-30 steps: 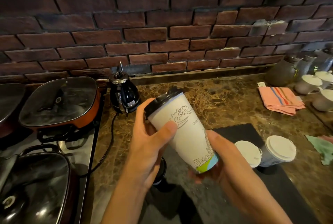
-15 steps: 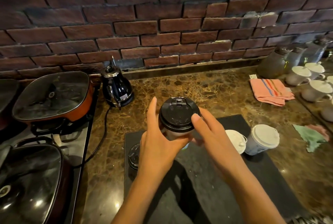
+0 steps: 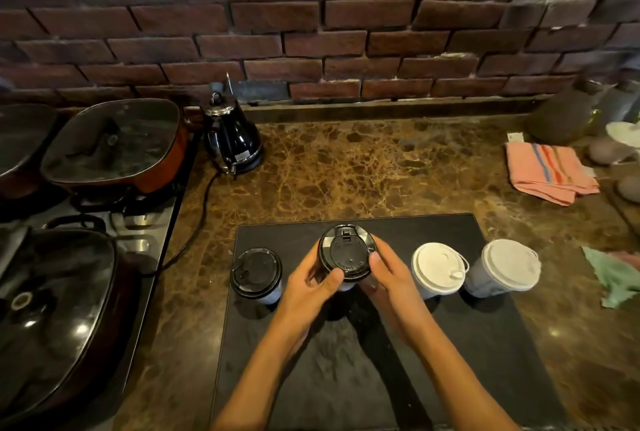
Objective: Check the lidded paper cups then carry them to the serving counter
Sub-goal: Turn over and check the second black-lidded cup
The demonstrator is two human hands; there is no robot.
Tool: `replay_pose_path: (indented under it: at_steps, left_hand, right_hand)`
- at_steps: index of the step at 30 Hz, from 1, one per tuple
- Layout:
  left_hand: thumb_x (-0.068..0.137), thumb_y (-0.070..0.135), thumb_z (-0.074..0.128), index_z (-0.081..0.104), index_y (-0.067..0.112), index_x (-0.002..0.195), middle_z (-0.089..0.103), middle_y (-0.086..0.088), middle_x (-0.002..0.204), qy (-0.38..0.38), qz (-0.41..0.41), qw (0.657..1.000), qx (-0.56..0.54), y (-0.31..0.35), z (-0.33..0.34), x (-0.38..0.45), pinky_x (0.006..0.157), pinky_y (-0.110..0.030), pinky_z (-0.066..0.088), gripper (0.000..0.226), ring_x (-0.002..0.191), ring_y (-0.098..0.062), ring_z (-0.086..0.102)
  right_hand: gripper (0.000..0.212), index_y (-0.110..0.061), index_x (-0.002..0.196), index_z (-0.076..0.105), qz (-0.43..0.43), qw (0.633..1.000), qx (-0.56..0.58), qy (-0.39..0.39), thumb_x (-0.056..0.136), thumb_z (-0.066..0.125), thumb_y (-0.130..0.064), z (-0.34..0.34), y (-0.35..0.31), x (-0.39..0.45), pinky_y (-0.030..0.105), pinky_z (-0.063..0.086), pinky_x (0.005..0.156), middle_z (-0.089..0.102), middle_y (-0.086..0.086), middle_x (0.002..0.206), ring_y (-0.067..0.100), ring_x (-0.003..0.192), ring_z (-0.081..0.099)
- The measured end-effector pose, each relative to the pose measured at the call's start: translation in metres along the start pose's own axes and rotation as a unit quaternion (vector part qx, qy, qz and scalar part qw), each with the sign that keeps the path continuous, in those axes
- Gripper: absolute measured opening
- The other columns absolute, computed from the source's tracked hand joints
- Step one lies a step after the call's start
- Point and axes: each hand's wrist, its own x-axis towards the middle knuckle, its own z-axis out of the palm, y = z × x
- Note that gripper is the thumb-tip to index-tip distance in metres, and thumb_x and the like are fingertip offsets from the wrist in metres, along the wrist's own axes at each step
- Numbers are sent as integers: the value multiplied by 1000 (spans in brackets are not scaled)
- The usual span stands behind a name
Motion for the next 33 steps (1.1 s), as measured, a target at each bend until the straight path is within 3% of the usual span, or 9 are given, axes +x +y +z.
replay_pose_path:
  at_steps: [7, 11, 18, 25, 28, 33]
  left_hand:
    - [83, 27, 78, 55, 28, 135, 67, 7, 135, 30, -53, 998, -5, -31, -9, 7, 104, -27, 47, 56, 131, -12, 57]
    - [74, 41, 86, 55, 29, 137, 65, 5, 138, 23, -75, 997, -13, -38, -16, 6, 110, -32, 43, 71, 133, -13, 55]
    - [72, 40, 88, 55, 23, 140, 64, -3, 139, 28, -87, 995, -48, -50, -19, 1, 115, -41, 38, 78, 135, -19, 54]
    - [80, 26, 78, 55, 23, 138, 65, 0, 138, 36, -84, 994, -62, -53, -21, -6, 112, -36, 40, 63, 133, -16, 55]
    - [80, 29, 79, 55, 26, 139, 65, 2, 138, 45, -90, 993, -63, -53, -19, -9, 109, -34, 43, 64, 132, -13, 56]
    - [80, 25, 76, 58, 31, 131, 68, 4, 133, 67, -109, 989, -76, -55, -14, -8, 101, -28, 49, 55, 124, -7, 62]
  right_hand:
    - [33, -19, 132, 59, 84, 996, 6, 3, 100, 49, -18, -12, 35, 22, 31, 51, 95, 67, 4, 132, 21, 126, 61]
    - [31, -25, 126, 63, 117, 993, 5, 2, 102, 47, -13, -13, 46, 28, 36, 49, 101, 71, -1, 125, 19, 124, 62]
    - [32, -26, 130, 62, 131, 991, -22, -9, 101, 50, -18, -15, 58, 29, 49, 42, 112, 68, 2, 130, 21, 126, 60]
    - [31, -30, 126, 64, 127, 991, -45, -12, 102, 49, -17, -13, 63, 25, 49, 43, 111, 69, 0, 128, 21, 126, 60]
    - [31, -30, 128, 62, 128, 990, -62, -10, 102, 49, -19, -13, 60, 23, 42, 49, 106, 70, -2, 126, 17, 122, 63]
    - [27, -32, 123, 62, 126, 987, -105, -6, 102, 49, -21, -11, 55, 20, 24, 52, 84, 72, -8, 120, 5, 109, 68]
